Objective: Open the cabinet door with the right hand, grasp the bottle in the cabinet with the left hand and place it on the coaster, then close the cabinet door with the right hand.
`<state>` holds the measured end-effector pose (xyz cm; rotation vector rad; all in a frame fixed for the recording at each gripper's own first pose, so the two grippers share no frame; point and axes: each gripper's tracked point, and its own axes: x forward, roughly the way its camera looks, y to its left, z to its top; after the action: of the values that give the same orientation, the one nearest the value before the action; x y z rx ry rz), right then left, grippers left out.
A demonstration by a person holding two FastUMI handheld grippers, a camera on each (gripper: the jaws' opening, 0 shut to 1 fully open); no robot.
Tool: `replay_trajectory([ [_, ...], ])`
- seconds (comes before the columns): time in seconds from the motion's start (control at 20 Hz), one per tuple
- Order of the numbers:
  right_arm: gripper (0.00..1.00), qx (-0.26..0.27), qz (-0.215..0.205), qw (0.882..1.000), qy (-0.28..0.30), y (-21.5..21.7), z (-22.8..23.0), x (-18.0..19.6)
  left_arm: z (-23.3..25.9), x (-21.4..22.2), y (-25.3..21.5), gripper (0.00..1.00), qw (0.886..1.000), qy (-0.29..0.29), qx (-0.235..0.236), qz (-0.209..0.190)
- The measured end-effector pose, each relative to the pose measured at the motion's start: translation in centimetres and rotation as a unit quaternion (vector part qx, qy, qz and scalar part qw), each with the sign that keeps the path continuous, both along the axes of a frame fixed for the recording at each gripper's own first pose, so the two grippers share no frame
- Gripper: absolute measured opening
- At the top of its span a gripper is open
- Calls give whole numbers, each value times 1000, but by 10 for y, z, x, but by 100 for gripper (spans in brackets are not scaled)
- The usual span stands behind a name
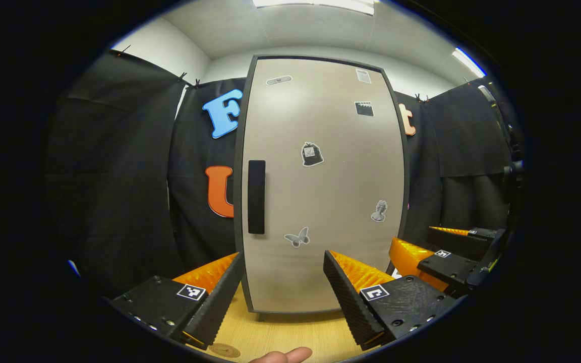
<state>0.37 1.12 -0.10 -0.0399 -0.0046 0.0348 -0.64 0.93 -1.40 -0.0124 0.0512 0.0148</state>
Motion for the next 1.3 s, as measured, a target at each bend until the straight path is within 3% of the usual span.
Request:
replay_trajectory([
  [0.35,100,-23,39,999,-15,36,11,28,-4,-19,29,95,1000,3,1,19],
  [0.65,100,-75,95,991,-54,99,27,65,-20,-38,43,94,999,30,4,19],
  [0.9,100,-85,145,983,-75,153,33,83,-32,-55,57,95,998,53,26,28],
  [1.3,99,-72,181,979,-61,203,28,125,-34,-84,110,97,993,55,52,93],
])
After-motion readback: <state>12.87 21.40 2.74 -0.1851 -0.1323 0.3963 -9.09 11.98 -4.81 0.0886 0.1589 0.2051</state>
